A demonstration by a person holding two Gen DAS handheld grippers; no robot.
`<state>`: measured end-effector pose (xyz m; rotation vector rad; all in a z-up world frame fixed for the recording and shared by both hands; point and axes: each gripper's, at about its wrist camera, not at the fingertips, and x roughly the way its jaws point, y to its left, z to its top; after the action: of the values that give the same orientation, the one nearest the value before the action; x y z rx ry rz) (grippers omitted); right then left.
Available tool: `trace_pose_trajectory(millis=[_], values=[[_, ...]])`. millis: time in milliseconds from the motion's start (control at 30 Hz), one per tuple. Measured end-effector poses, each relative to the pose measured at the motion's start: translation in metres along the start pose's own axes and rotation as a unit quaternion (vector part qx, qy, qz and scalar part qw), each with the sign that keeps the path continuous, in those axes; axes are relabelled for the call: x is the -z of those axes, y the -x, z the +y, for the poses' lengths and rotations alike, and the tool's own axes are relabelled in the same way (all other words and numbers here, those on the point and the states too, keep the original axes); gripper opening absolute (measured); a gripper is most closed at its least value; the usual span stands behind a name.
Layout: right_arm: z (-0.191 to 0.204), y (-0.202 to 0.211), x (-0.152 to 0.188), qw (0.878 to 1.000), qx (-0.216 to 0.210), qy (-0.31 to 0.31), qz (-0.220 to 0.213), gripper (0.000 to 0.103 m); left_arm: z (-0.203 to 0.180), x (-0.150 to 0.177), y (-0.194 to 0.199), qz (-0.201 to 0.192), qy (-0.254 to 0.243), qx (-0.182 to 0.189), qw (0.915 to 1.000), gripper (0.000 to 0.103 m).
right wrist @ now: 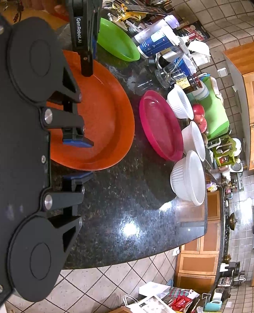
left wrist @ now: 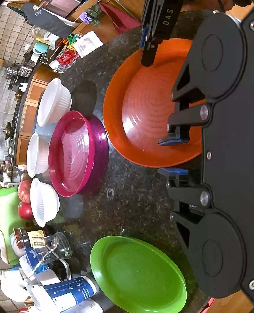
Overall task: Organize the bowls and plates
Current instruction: 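Grasp the rim of the orange plate with the left gripper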
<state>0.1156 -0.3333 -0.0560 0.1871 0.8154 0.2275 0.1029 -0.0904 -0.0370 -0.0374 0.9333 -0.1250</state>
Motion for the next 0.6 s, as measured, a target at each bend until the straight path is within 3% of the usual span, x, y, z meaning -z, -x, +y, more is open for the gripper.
trace_pose_trajectory(millis=[167, 600], values=[[0.0037, 0.0012, 0.0005, 1.000, 0.009, 0.016, -0.002, 0.031, 0.0018, -0.0011, 0.0002, 0.001, 0.007, 0.007, 0.9999, 0.030], [0.0063, 0.0092, -0.0013, 1.000, 0.011, 0.009, -0.014, 0.021, 0.0057, -0.0012, 0.0089, -0.012, 0.016, 0.005, 0.9998, 0.029]])
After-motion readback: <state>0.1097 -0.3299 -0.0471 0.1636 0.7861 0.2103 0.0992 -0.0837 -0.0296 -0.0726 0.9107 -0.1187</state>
